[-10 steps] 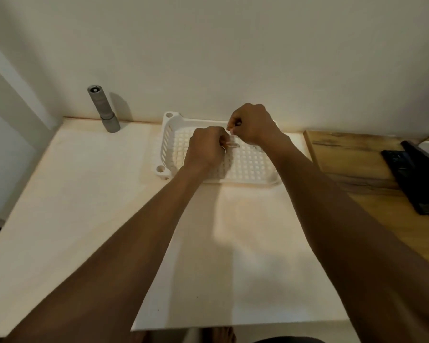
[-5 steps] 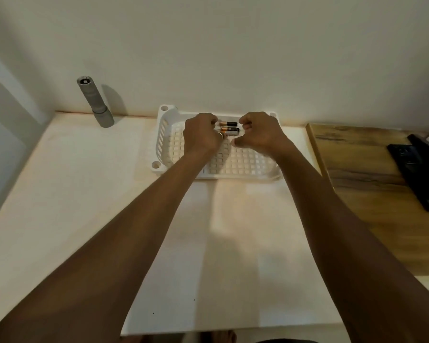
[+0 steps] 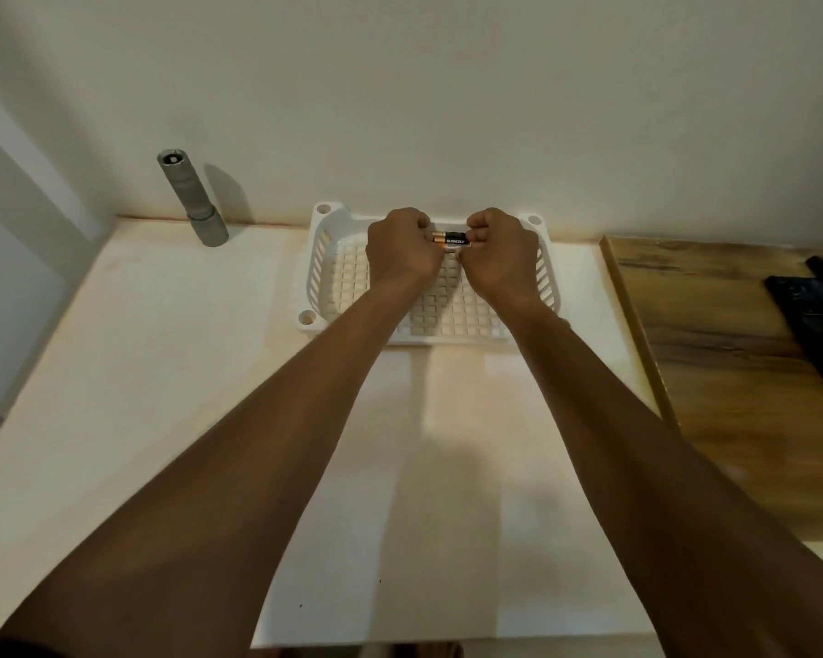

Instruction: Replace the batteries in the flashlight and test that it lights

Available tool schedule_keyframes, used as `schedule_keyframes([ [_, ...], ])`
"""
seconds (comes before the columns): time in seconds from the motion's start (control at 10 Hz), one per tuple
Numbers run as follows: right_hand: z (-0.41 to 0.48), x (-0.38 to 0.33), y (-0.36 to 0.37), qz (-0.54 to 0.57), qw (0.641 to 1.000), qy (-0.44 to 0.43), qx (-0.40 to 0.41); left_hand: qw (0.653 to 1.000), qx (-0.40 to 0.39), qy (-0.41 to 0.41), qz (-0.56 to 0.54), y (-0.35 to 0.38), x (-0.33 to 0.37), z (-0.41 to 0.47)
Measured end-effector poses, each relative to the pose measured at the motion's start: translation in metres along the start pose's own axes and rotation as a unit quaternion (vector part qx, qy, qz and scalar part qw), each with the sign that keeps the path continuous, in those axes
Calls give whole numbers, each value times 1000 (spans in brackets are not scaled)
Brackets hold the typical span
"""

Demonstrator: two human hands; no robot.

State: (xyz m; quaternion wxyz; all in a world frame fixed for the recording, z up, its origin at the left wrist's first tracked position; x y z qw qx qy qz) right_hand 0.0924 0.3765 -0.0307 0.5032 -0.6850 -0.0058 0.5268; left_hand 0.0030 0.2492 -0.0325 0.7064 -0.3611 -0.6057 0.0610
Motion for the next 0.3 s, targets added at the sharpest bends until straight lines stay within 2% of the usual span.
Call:
schedule_keyframes([
  [0.3,-10,-6,-10,-10,1000,-4,-21,1000,-13,8,-18,-21,9,-19],
])
Point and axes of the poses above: each hand's wrist, its own z-axis towards the middle knuckle, its own y-axis out of the palm, x = y × z, the point moved 8 cm from there along z, towards the middle knuckle, and after that the axes turned 6 degrees about -x, right-handed, at the moved point
